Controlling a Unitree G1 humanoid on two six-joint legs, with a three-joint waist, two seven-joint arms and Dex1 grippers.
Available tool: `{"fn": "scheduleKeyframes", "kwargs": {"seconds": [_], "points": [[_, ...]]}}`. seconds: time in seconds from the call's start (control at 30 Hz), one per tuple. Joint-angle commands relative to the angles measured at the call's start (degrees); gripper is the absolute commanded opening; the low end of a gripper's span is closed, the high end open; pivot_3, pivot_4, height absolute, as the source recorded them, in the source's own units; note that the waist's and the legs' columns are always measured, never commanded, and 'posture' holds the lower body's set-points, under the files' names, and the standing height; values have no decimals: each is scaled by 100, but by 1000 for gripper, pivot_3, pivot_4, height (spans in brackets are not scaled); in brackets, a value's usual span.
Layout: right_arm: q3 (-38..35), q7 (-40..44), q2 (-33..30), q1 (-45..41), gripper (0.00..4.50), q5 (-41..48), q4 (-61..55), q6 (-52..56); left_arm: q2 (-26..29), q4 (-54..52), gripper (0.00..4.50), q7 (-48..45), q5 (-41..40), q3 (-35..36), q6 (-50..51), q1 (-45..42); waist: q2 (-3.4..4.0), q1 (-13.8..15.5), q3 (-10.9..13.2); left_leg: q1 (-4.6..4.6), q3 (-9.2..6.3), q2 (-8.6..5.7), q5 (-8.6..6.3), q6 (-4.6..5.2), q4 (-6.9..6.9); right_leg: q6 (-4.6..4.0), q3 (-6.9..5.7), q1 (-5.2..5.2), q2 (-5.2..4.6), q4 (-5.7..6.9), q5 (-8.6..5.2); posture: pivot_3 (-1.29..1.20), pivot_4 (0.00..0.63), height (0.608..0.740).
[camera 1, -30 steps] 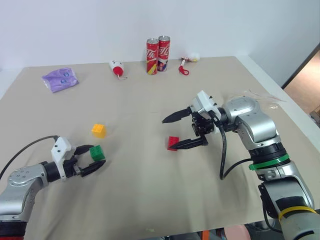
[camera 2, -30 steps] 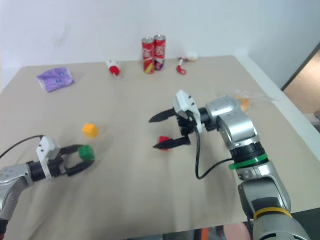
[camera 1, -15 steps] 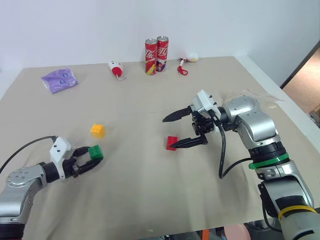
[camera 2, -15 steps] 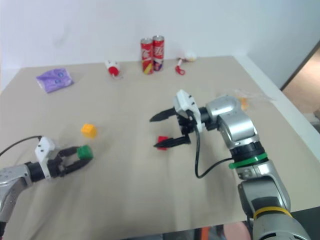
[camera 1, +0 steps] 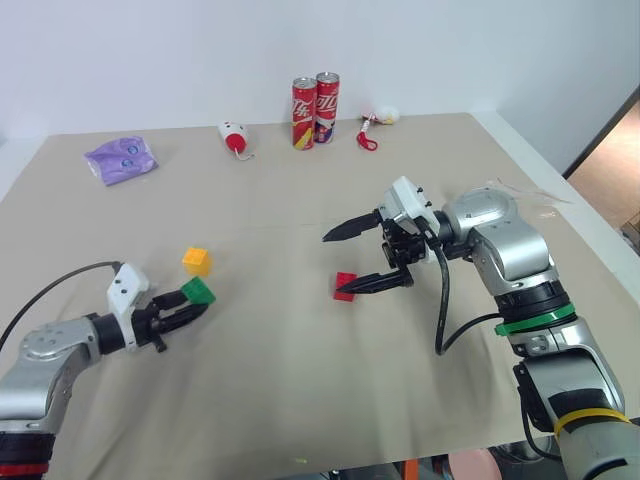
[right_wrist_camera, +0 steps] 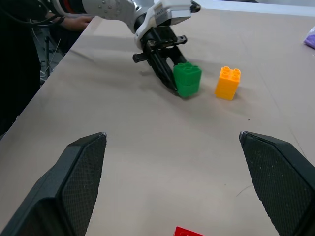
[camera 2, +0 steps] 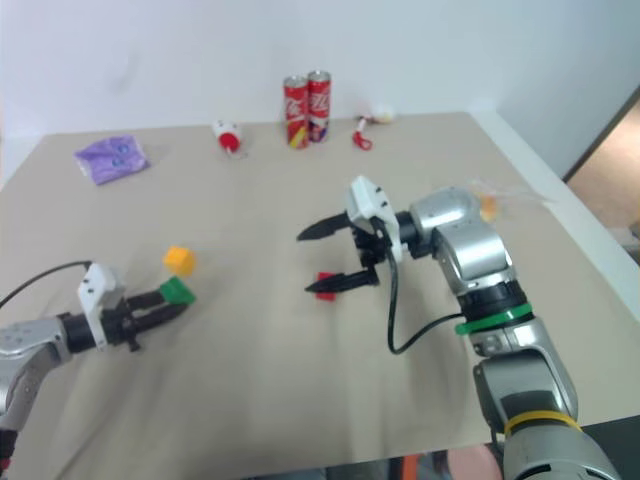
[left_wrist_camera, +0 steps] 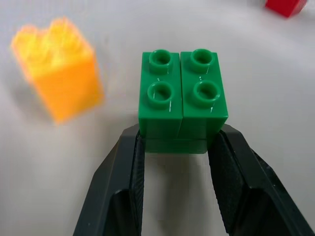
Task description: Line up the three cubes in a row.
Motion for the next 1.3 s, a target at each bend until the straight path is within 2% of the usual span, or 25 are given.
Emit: {"fn": "scheduleKeyframes", "kwargs": {"seconds": [0.03,0.27,0.5,0.87,1.3], "points": [[-181,165,-212,-75,4500,125,-262,76,8,-312,1295,-232,52,-380,-111,-364,0,12,0,-1,0,-2,0,0,0,1,0,0,0,0,-1,0,150,740],[-343,69,-592,208,4500,220,-479,166,-356,173,1295,-499,435,-1219,-355,-1465,-1,70,0,-7,-8,-6,0,0,1,4,2,1,3,0,-4,0,150,740],[-603,-196,-788,510,4500,435,-1023,507,-649,1201,1295,-1162,875,-1903,-841,-2583,-1,63,0,-9,-13,-8,0,0,9,7,5,2,8,2,-2,0,150,740],[-892,-517,-1120,1089,4500,608,-1601,794,-661,2590,1295,-2338,1327,-2267,-1694,-3405,-1,64,0,-16,-16,-8,0,1,14,9,4,0,9,2,-4,0,150,740],[-857,-782,-1053,1193,4500,661,-1723,770,-1086,3547,1295,-2647,1711,-2377,-2109,-4053,-1,63,0,-33,-20,-8,-1,2,42,19,2,0,10,4,3,0,150,740]]}}
